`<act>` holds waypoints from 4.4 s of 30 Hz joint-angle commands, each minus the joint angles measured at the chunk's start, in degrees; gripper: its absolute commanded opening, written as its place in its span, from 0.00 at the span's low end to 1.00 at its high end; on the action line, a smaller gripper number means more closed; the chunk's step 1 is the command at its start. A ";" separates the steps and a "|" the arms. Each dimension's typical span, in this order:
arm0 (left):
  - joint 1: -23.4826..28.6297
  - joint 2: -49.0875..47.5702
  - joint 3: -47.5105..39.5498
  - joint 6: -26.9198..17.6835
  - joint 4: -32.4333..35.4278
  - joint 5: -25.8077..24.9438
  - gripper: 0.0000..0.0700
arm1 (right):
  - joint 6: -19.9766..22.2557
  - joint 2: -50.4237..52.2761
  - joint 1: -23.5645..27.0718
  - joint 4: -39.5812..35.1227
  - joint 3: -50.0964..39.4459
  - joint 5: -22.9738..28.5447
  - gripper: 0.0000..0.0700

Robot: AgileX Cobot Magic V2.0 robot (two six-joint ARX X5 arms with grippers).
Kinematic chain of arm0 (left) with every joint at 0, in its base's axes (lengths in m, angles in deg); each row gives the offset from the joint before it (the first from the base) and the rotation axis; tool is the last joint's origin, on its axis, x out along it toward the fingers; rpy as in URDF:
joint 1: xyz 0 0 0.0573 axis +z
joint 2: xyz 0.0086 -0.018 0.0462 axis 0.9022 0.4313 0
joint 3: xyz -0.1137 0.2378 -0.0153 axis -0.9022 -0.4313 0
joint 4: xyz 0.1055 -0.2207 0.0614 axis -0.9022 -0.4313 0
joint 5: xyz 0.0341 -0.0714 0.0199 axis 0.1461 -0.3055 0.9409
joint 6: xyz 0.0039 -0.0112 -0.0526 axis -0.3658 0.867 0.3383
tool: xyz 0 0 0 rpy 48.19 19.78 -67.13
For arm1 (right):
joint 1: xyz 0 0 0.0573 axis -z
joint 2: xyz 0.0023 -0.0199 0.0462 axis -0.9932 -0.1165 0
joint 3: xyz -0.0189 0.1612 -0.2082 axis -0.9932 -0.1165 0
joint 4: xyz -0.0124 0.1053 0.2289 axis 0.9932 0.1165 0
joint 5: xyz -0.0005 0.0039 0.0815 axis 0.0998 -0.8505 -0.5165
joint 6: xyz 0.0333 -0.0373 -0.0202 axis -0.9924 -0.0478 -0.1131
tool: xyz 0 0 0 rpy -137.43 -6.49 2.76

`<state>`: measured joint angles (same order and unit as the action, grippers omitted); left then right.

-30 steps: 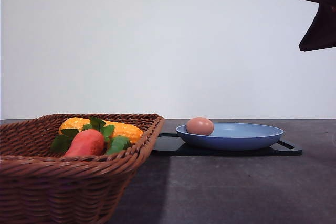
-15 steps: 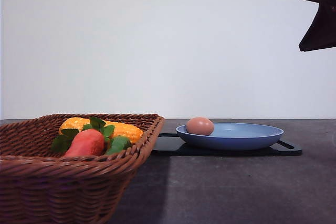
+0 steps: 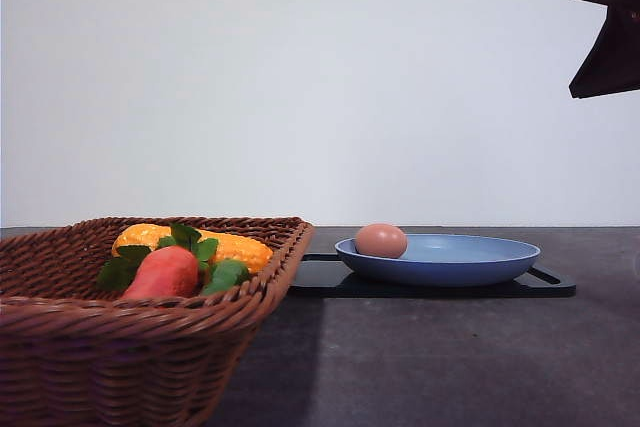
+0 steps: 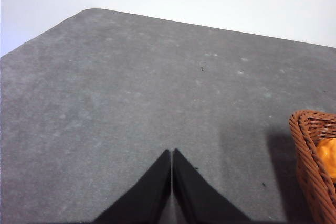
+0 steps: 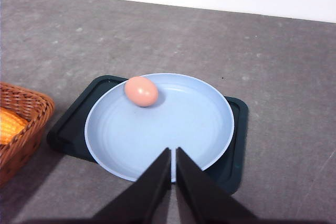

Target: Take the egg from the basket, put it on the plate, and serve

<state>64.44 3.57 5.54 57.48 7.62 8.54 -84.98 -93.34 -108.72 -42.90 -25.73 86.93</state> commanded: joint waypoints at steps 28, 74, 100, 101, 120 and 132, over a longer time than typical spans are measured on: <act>0.07 -0.09 -0.71 0.26 -2.51 -0.02 0.00 | 0.70 -0.17 -0.28 -1.03 0.39 0.85 0.00; 0.07 -0.09 -0.71 0.27 -2.51 -0.02 0.00 | 7.55 41.07 23.65 11.42 -22.27 -17.21 0.00; 0.07 -0.09 -0.71 0.26 -2.51 -0.02 0.00 | 7.52 41.07 23.67 9.71 -22.18 -16.09 0.00; 0.07 -0.09 -0.71 0.26 -2.51 -0.02 0.00 | 7.52 41.07 23.67 9.70 -22.18 -16.10 0.00; 0.07 -0.09 -0.71 0.26 -2.51 -0.02 0.00 | 7.52 41.07 23.66 9.72 -22.16 -16.09 0.00; 0.07 -0.09 -0.71 0.26 -2.51 -0.02 0.00 | 7.52 41.07 23.67 9.73 -22.16 -16.09 0.00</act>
<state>64.44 3.57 5.55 57.50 7.62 8.52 -76.68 -52.35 -84.96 -32.54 -47.72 70.62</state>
